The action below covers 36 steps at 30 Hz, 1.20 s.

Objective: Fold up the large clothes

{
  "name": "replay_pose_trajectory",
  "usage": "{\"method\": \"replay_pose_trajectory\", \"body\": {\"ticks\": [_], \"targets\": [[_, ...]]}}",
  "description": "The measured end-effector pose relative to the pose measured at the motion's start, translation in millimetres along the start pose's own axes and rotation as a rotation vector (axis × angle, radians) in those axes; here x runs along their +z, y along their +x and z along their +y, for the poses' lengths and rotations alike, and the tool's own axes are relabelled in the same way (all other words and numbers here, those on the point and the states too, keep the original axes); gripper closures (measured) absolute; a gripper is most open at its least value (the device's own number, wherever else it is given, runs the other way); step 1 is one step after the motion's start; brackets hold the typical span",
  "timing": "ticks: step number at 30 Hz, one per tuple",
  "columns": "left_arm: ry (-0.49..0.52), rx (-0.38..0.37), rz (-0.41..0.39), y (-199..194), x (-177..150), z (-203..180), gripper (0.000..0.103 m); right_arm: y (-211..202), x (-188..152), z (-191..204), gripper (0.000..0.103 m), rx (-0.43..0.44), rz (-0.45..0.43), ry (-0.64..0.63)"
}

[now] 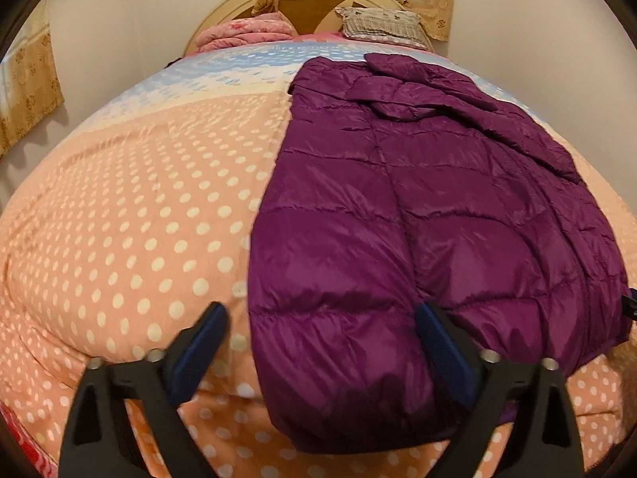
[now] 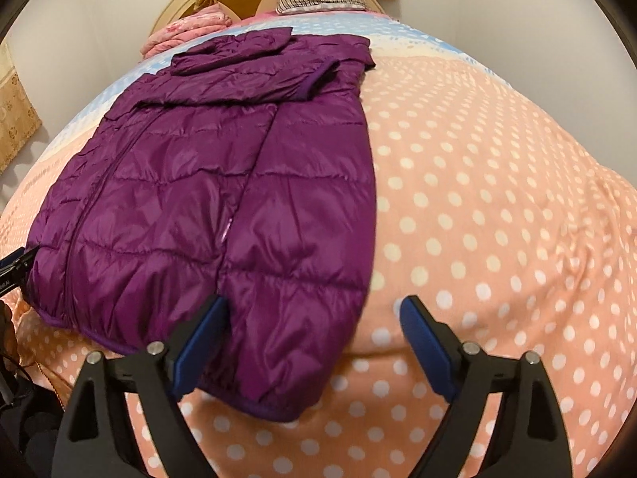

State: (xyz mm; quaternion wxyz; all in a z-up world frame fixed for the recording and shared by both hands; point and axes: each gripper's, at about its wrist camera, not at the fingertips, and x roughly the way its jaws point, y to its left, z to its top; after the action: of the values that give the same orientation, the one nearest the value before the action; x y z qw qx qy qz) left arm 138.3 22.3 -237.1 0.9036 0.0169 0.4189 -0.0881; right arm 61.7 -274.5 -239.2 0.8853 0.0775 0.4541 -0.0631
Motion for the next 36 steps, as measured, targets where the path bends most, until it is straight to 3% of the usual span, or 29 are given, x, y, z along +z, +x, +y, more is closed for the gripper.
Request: {"method": "replay_pose_trajectory", "body": {"ticks": [2,4,5,6,7,8,12,21,26,31,34,36], "targets": [[0.016,-0.024,-0.001,-3,-1,-5,0.034,0,-1,0,0.024,-0.005,-0.006,0.005],[0.052,-0.027,-0.008,-7,-1,-12,0.046,-1,-3,4,0.040,-0.005,-0.003,-0.010],[0.069,-0.026,-0.014,-9,-2,-14,0.061,-2,-3,7,0.054,0.003,-0.006,-0.021],[0.088,-0.036,-0.017,-11,-2,-16,0.072,-4,-3,9,0.076,0.012,-0.009,-0.032],[0.104,-0.057,-0.019,-13,-1,-18,0.091,-6,-3,10,0.084,0.026,-0.012,-0.036],[0.114,-0.061,-0.028,-16,-1,-19,0.094,-7,-3,10,0.089,0.034,-0.014,-0.033],[0.155,-0.059,-0.081,-36,2,-21,0.097,-17,-1,11,0.095,0.060,-0.038,-0.032],[0.162,-0.145,-0.215,-118,15,-11,0.099,-74,8,5,0.097,0.122,-0.132,-0.010],[0.194,-0.168,-0.314,-180,10,-5,0.099,-136,2,2,0.097,0.138,-0.242,0.003],[0.163,-0.206,-0.380,-226,14,3,0.099,-197,6,3,0.097,0.167,-0.382,0.009],[0.162,-0.215,-0.428,-231,32,4,0.099,-220,24,9,0.097,0.173,-0.469,-0.024],[0.185,-0.180,-0.456,-214,53,2,0.099,-216,47,9,0.097,0.157,-0.522,-0.052]]}}
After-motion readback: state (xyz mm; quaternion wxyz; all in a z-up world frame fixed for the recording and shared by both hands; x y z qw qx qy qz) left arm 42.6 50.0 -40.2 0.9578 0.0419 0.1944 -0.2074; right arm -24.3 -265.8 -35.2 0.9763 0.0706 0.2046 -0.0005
